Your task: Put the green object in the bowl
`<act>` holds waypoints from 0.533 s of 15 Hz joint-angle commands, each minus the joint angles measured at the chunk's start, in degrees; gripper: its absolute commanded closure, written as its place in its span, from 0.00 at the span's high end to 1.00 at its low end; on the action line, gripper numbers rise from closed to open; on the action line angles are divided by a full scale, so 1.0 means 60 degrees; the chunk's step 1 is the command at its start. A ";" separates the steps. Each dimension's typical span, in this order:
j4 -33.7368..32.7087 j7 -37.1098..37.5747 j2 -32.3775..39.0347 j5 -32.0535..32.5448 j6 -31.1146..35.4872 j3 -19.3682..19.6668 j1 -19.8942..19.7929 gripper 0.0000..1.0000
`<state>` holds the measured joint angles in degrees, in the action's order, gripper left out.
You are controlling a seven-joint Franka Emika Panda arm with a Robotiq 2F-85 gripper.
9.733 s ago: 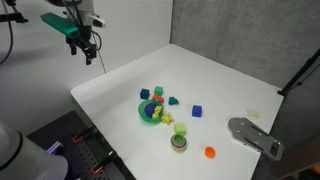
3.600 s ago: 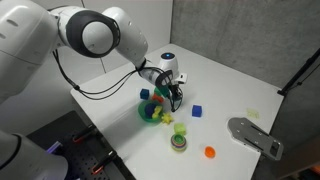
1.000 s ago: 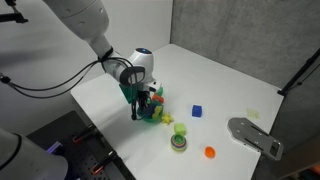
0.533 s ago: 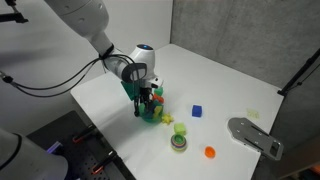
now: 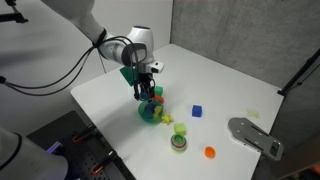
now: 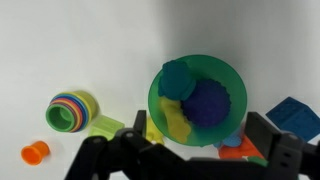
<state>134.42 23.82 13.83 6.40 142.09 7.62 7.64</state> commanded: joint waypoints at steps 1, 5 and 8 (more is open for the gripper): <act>0.0281 0.0027 -0.1336 0.0213 -0.1021 -0.0260 -0.0173 1.00; 0.0288 -0.0683 -0.2672 -0.0044 -0.2021 -0.0620 -0.0467 1.00; 0.0298 -0.1834 -0.3646 -0.0486 -0.2658 -0.0763 -0.0743 1.00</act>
<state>134.83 19.60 -1.58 6.10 129.72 4.33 5.51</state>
